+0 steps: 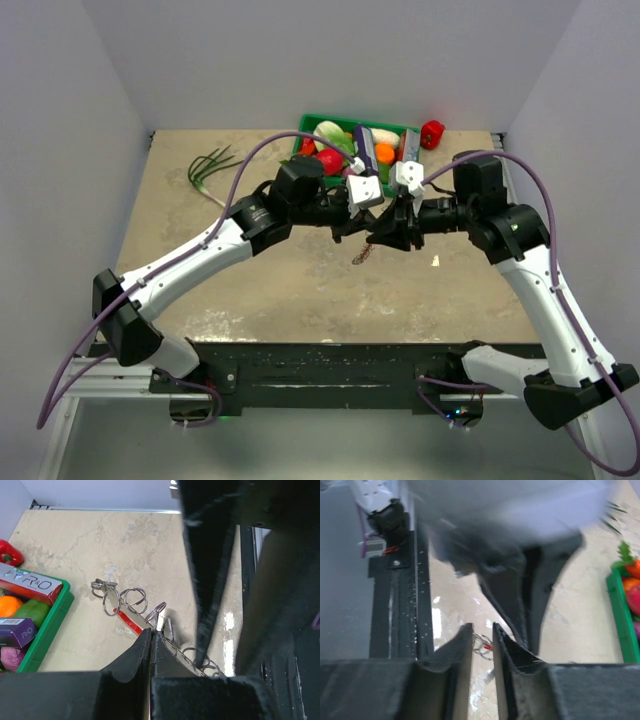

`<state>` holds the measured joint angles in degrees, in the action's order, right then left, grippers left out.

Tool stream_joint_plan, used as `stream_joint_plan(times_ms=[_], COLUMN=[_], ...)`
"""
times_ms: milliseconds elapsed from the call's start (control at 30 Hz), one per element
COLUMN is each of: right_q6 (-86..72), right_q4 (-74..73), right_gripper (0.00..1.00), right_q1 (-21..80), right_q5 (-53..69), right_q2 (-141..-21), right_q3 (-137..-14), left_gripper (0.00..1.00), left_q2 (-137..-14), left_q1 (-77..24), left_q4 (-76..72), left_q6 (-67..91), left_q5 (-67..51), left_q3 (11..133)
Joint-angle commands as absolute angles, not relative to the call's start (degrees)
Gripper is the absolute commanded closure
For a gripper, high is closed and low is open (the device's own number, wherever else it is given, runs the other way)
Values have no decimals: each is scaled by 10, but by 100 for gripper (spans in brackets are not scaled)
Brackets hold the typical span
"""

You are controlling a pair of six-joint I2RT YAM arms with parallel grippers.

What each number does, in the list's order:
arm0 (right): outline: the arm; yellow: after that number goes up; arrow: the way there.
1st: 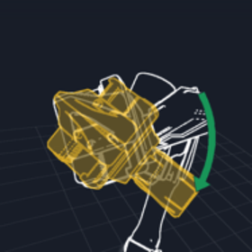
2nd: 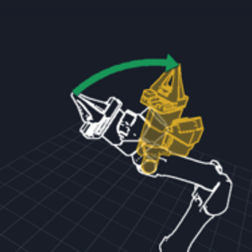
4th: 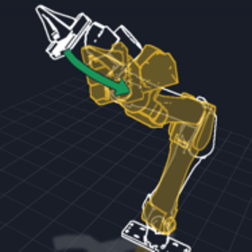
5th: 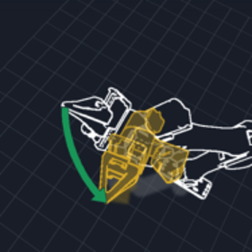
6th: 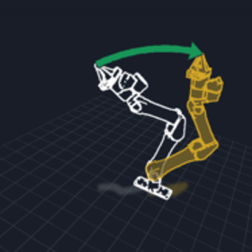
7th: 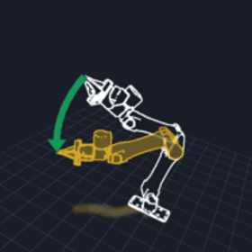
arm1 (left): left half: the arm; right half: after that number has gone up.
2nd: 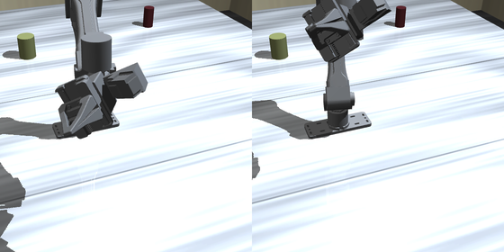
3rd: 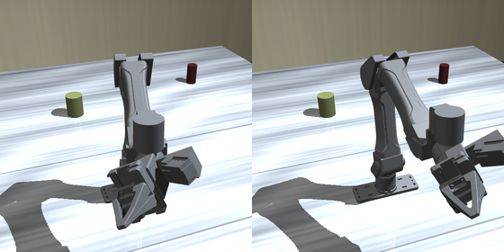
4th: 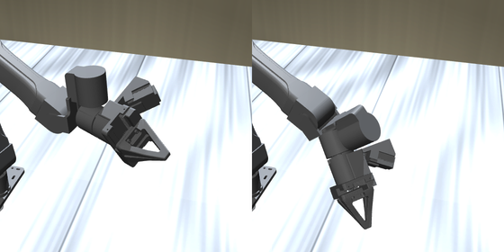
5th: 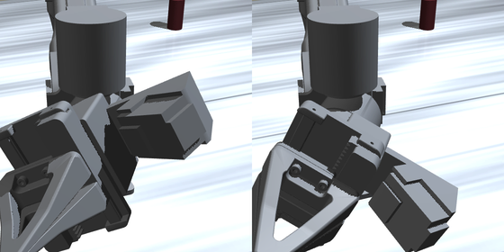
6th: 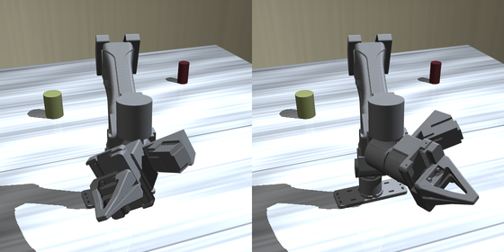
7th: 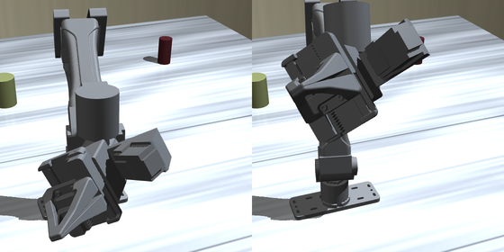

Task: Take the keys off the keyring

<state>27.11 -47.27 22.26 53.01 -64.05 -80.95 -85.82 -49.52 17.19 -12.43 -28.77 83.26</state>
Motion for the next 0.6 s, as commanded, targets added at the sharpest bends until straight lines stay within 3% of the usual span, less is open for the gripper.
stream_joint_plan(times_ms=[0,67,200,433,567], right_q6=[303,321,320,293,299], right_q4=[-522,-543,-534,-467,-453], right_gripper=[68,64,64,77,80], right_q1=[236,238,237,226,217], right_q5=[591,595,552,441,432], right_q2=[-642,-637,-616,-577,-567], right_q3=[-845,-852,-865,-817,-789], left_gripper=[100,100,100,100,100], left_q2=[-859,-859,-857,-840,-823], left_q1=[-494,-493,-490,-483,-471], left_q4=[136,138,139,136,134], left_q6=[-112,-111,-111,-113,-114], left_q5=[-291,-299,-316,-352,-383], left_q3=[862,867,868,855,842])
